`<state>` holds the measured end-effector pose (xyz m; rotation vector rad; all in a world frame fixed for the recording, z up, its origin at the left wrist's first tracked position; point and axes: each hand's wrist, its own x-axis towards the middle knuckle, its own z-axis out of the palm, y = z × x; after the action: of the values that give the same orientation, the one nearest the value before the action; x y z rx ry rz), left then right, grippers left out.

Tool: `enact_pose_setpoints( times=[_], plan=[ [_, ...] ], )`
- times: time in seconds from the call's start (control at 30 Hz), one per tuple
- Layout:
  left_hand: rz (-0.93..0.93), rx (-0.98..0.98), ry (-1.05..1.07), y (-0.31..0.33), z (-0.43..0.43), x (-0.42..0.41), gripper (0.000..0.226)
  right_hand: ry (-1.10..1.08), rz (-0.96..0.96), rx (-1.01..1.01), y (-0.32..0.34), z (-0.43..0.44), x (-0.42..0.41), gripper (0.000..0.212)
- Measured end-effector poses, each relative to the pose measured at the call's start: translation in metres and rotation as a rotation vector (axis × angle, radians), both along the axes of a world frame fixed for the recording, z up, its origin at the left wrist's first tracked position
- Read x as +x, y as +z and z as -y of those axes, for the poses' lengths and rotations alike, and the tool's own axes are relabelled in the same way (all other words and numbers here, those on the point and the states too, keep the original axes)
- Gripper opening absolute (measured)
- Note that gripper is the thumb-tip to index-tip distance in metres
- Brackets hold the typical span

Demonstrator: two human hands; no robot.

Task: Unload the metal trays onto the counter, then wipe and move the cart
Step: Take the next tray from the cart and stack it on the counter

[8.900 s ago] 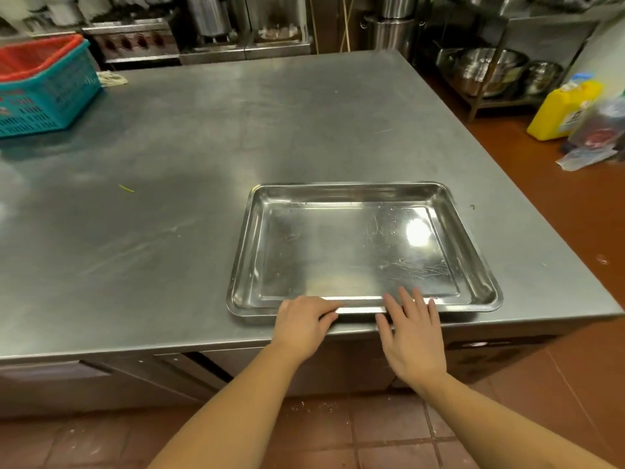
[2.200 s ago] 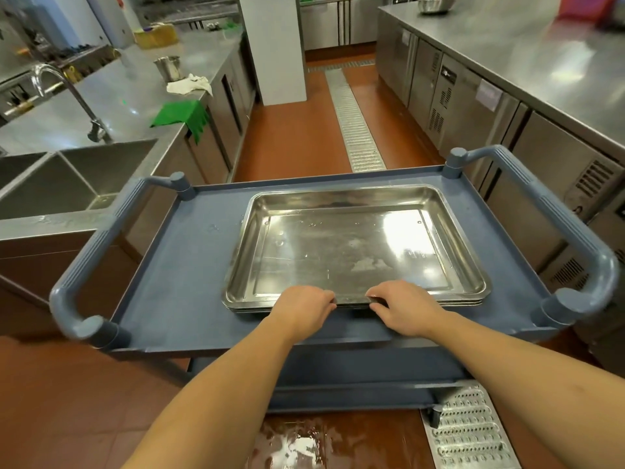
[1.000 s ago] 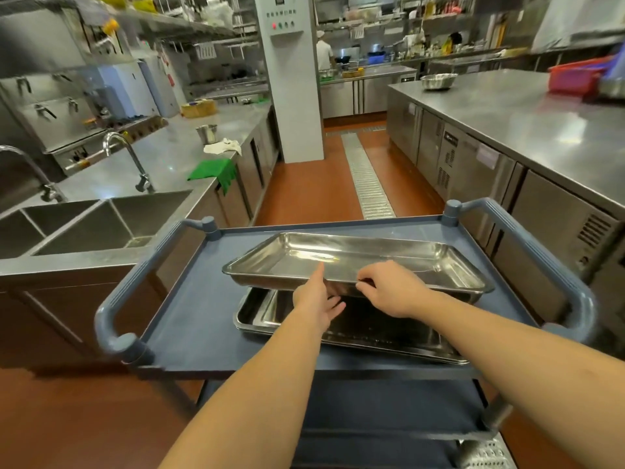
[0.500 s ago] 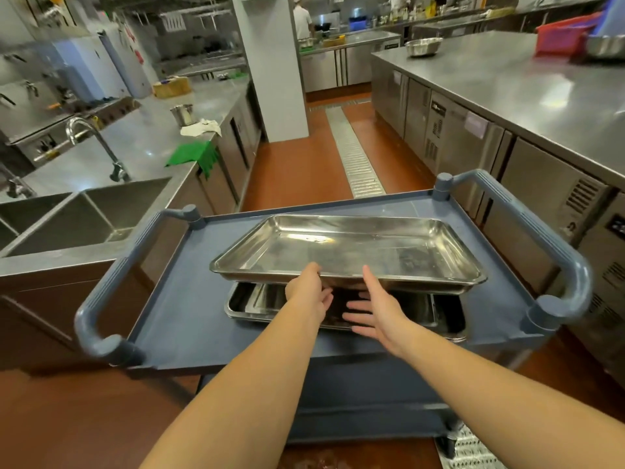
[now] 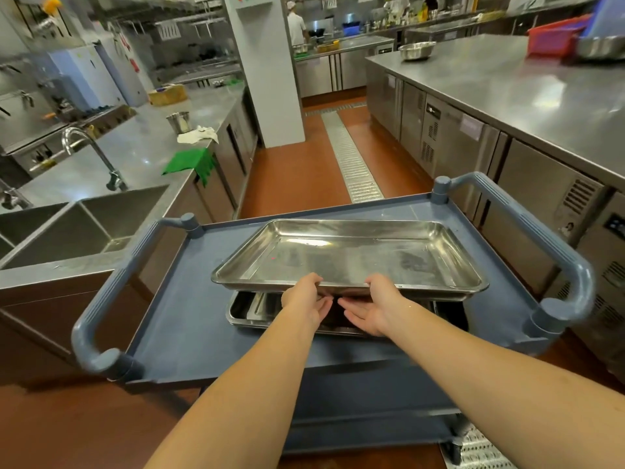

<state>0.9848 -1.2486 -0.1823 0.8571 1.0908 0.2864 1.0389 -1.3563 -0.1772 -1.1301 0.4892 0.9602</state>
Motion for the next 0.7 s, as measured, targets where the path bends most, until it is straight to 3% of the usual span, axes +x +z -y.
enact_pose_setpoints(
  times=[0.17, 0.33, 0.53, 0.7],
  plan=[
    [0.059, -0.008, 0.069, 0.001, 0.005, -0.003, 0.019, 0.001, 0.029, 0.035, 0.003, 0.003, -0.003, 0.029],
    [0.155, -0.033, 0.036, 0.009, 0.005, 0.002, 0.027, -0.024, 0.132, 0.063, 0.014, 0.006, 0.000, 0.036],
    [0.229, -0.047, -0.079, 0.016, 0.008, 0.011, 0.029, -0.160, 0.173, 0.076, 0.023, 0.016, -0.012, 0.035],
    [0.244, -0.078, -0.219, 0.011, 0.034, 0.019, 0.017, -0.371, 0.229, 0.043, 0.021, 0.041, -0.032, 0.026]
  ],
)
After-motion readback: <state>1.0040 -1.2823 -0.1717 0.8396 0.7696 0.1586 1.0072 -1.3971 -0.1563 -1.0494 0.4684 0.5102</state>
